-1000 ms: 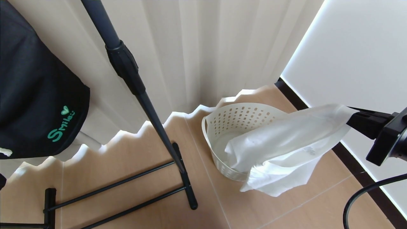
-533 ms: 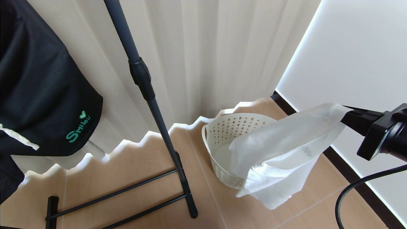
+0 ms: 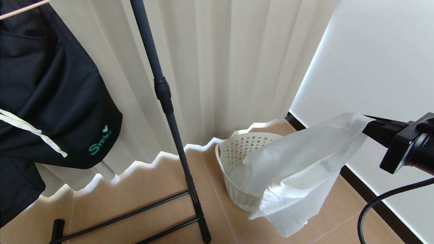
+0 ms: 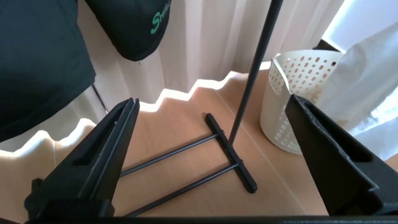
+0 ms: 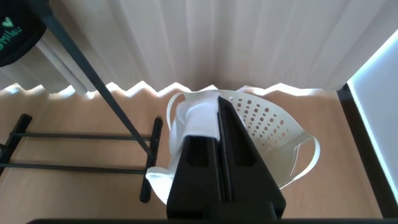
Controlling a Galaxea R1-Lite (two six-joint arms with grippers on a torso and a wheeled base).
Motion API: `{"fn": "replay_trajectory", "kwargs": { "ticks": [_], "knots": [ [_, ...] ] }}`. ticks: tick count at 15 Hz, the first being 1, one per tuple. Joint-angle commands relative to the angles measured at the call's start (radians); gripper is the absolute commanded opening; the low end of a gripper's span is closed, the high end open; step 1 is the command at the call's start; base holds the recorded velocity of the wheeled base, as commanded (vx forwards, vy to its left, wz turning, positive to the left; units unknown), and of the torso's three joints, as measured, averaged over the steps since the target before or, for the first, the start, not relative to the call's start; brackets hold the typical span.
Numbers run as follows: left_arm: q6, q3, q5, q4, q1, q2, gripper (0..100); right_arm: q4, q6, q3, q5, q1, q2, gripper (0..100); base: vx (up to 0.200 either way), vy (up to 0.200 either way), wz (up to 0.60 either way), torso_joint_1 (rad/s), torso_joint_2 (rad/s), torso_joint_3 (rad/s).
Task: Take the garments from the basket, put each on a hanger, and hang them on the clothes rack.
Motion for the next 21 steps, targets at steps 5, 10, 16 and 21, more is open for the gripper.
{"fn": "replay_trajectory", "kwargs": {
  "ticks": [5,10,16,21],
  "knots": [
    [0.001,0.0,0.0,-0.001,0.0,0.001,100,0.0,-0.001,0.01,0.003,0.0,0.003,0,0.0,0.0,0.0,0.031,-0.21,0.019],
    [-0.001,0.0,0.0,-0.001,0.0,0.001,100,-0.002,-0.001,0.015,0.004,0.0,0.003,0,0.0,0.0,0.0,0.098,-0.45,-0.151],
    [-0.001,0.0,0.0,-0.001,0.0,0.001,100,-0.002,-0.001,0.013,0.004,0.0,0.004,0,0.0,0.0,0.0,0.151,-0.49,-0.14],
    [-0.001,0.0,0.0,-0.001,0.0,0.001,100,-0.002,-0.001,0.015,0.004,0.0,0.006,0,0.0,0.0,0.0,0.186,-0.52,-0.158]
  ]
}}
